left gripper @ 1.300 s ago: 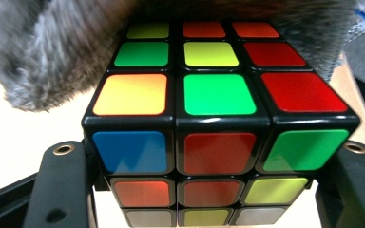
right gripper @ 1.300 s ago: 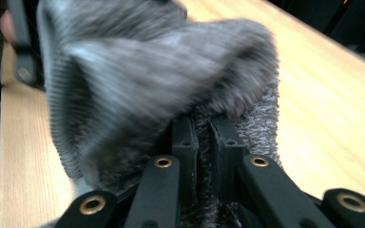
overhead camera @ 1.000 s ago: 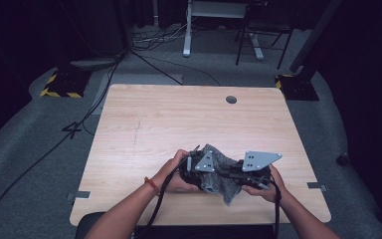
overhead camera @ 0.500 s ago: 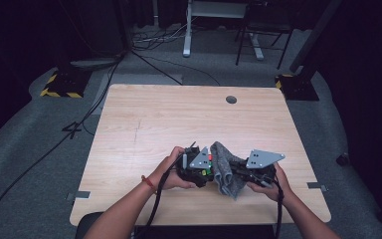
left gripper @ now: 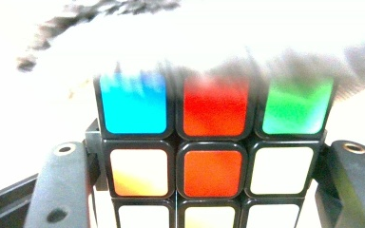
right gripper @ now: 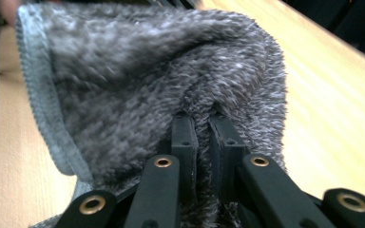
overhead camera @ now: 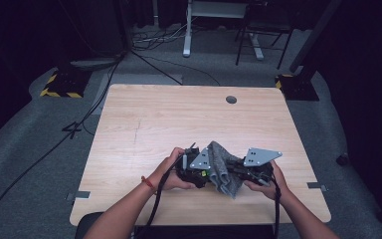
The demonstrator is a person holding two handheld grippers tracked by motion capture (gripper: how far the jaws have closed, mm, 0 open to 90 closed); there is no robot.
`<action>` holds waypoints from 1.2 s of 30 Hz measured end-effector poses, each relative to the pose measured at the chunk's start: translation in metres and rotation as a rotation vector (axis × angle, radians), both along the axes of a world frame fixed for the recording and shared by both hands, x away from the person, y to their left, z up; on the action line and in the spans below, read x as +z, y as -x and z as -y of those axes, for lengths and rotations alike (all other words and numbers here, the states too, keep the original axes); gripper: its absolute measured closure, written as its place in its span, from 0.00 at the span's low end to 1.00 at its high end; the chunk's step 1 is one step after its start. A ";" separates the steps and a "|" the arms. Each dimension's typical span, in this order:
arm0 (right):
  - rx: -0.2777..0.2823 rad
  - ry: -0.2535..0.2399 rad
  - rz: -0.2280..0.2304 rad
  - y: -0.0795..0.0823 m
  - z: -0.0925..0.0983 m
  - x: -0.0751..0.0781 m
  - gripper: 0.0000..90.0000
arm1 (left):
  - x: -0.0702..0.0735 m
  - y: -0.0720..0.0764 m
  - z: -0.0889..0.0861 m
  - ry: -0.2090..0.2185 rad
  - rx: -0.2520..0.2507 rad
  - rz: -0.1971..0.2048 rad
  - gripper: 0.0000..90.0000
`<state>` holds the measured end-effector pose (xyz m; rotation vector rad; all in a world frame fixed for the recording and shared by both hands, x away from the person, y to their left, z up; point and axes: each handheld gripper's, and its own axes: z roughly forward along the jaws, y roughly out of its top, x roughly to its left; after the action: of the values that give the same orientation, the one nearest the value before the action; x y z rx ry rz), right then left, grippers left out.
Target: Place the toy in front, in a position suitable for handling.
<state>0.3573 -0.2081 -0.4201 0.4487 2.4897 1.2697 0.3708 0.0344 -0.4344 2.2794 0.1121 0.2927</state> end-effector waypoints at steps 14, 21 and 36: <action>0.032 -0.044 -0.063 -0.008 0.000 -0.010 0.92 | -0.002 0.001 0.002 0.015 -0.026 -0.019 0.37; 0.041 -0.092 -0.037 -0.001 0.001 -0.001 0.92 | -0.002 -0.001 0.002 0.021 -0.030 -0.029 0.36; 0.078 -0.116 -0.042 0.002 -0.001 0.000 0.92 | -0.006 -0.002 0.005 -0.004 -0.033 -0.042 0.36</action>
<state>0.3556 -0.2073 -0.4201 0.4133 2.4993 1.4548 0.3727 0.0299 -0.4407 2.2901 0.0950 0.2281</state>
